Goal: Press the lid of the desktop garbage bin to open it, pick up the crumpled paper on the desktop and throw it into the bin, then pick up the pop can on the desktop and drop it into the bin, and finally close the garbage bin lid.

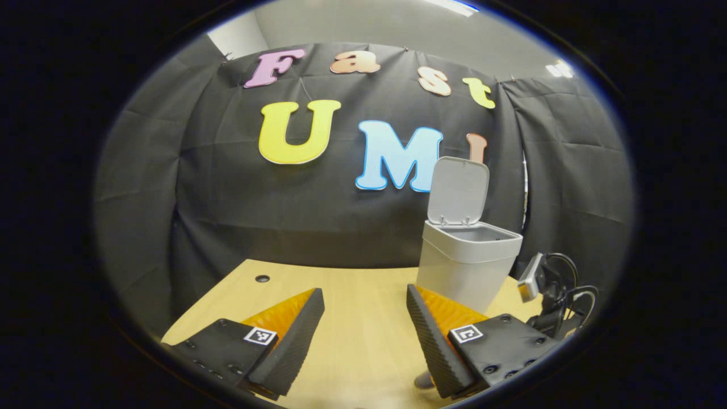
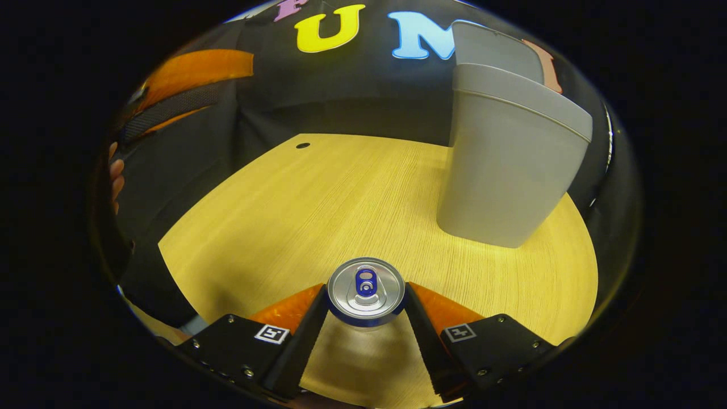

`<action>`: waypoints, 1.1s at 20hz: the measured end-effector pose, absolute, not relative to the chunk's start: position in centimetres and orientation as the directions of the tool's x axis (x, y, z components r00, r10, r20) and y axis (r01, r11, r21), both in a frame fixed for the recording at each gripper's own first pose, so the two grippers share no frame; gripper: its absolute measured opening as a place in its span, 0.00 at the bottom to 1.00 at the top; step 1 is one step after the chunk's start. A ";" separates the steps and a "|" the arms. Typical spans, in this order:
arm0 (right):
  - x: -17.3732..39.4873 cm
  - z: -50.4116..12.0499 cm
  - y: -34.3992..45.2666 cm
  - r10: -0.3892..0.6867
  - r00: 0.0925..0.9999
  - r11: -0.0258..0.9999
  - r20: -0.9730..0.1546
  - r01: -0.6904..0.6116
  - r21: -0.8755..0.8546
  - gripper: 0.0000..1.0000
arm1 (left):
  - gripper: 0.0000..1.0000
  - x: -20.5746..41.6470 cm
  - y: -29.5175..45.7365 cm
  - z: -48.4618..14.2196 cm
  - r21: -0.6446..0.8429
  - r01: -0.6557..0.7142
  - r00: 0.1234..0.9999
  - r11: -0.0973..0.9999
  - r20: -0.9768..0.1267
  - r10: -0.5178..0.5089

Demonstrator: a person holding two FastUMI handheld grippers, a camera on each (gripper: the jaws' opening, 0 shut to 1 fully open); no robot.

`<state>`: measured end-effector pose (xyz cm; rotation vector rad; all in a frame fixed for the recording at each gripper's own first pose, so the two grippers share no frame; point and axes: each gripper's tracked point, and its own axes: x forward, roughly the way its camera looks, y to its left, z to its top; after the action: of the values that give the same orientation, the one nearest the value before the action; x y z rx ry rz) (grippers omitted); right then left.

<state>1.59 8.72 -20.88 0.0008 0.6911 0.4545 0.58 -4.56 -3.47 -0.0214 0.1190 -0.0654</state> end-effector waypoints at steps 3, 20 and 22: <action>1.6 -18.7 7.7 0.406 0.706 0.910 -0.580 -0.371 0.186 0.84 | 0.95 0.8 -4.8 -3.5 -0.023 0.066 0.991 0.998 -0.119 -0.069; 4.8 -4.3 2.7 0.408 0.877 0.905 -0.255 -0.351 0.241 0.83 | 0.95 1.2 -7.1 -2.8 -0.009 0.101 0.990 0.995 -0.094 -0.102; 5.2 -2.7 2.6 0.425 0.880 0.893 -0.213 -0.370 0.256 0.83 | 0.95 1.2 -7.2 -2.6 -0.009 0.099 0.991 0.995 -0.091 -0.100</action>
<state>5.16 2.63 -2.68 0.2109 0.2690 0.4173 1.21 -7.21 -2.61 -0.0043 0.0913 -0.1000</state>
